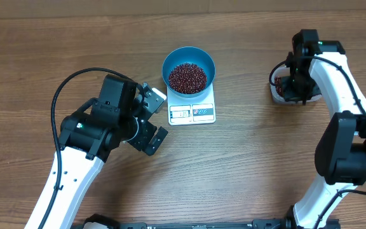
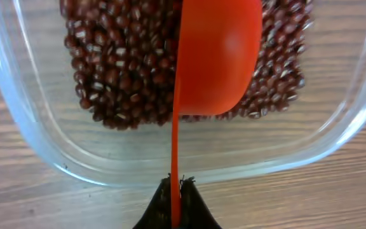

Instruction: Scoop item into bowl and weigh 150g on scale

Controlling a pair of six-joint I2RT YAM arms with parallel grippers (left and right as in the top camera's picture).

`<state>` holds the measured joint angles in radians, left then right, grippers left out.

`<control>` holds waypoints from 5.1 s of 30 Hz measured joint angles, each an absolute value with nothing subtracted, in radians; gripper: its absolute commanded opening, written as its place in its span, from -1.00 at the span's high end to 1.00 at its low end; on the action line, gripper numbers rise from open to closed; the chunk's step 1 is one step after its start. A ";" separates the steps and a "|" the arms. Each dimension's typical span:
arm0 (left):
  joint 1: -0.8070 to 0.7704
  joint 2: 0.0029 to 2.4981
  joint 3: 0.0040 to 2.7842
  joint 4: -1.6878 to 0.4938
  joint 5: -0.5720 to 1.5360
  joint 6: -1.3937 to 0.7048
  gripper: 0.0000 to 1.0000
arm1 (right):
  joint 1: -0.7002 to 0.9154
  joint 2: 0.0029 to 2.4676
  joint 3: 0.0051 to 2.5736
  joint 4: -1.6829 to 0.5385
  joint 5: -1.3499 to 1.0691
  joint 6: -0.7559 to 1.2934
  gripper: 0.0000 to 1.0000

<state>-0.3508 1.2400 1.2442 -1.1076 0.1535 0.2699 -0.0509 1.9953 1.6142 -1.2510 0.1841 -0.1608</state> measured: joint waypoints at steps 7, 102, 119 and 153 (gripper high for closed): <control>-0.351 1.240 1.244 -1.108 0.153 0.270 -0.99 | -0.059 2.036 1.613 -1.294 0.010 -0.211 0.93; -0.351 1.240 1.244 -1.108 0.154 0.270 -0.99 | 0.414 2.034 1.786 -1.139 -0.354 -0.239 0.93; -0.351 1.240 1.244 -1.108 0.154 0.270 -0.99 | 0.413 2.033 1.786 -1.061 -0.209 -0.241 0.93; -0.351 1.240 1.244 -1.108 0.153 0.270 -0.99 | 0.413 2.033 1.786 -1.048 -0.191 -0.255 0.93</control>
<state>-0.3508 1.2404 1.2442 -1.1076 0.1532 0.2699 0.4129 2.0335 1.7859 -1.0485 -0.1905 -0.2554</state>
